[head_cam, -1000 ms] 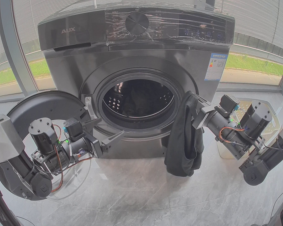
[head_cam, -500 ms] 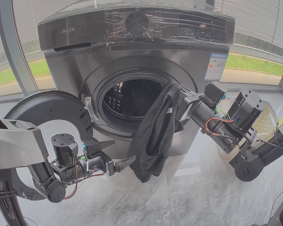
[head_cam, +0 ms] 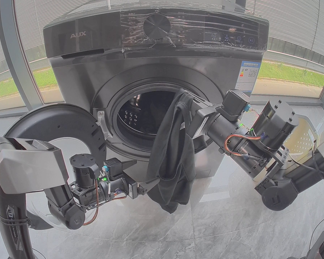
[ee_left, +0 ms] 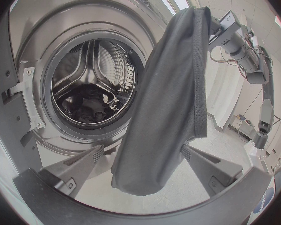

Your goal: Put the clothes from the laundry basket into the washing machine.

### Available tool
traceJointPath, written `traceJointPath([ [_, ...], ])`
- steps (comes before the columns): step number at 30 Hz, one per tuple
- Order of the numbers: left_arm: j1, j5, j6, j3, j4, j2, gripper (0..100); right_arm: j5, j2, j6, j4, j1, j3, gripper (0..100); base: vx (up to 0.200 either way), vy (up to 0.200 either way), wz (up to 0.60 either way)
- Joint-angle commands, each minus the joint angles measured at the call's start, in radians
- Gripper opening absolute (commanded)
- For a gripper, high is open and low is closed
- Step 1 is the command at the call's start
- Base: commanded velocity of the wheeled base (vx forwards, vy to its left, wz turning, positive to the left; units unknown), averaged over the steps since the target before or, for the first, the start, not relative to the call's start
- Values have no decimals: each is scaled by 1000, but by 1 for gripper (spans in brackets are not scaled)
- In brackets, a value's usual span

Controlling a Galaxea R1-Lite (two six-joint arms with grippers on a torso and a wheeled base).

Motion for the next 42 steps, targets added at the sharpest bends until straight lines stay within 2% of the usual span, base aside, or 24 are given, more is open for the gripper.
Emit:
traceJointPath([
  [1,2,4,0,-25,1,33,100,0,13,0,-3,4,-7,0,0,0,0],
  [14,-5,-8,-2,-112,1,140,100,-2,13,-2,-5,21,-10,0,0,0,0],
  [20,-29,-19,-4,-140,1,150,100,-2,15,-12,-6,25,-10,0,0,0,0],
  [30,-34,-9,1,-307,1,263,100,-3,21,-12,-16,38,-5,0,0,0,0],
  [31,-34,-8,9,-318,1,271,0,-3,21,-12,-16,38,-5,0,0,0,0],
  [37,-35,-11,30,-301,-1,272,0,-8,28,-12,-16,10,-14,0,0,0,0],
  [42,-34,-22,32,-198,-4,191,0,-6,54,-12,-16,-41,-54,0,0,0,0],
])
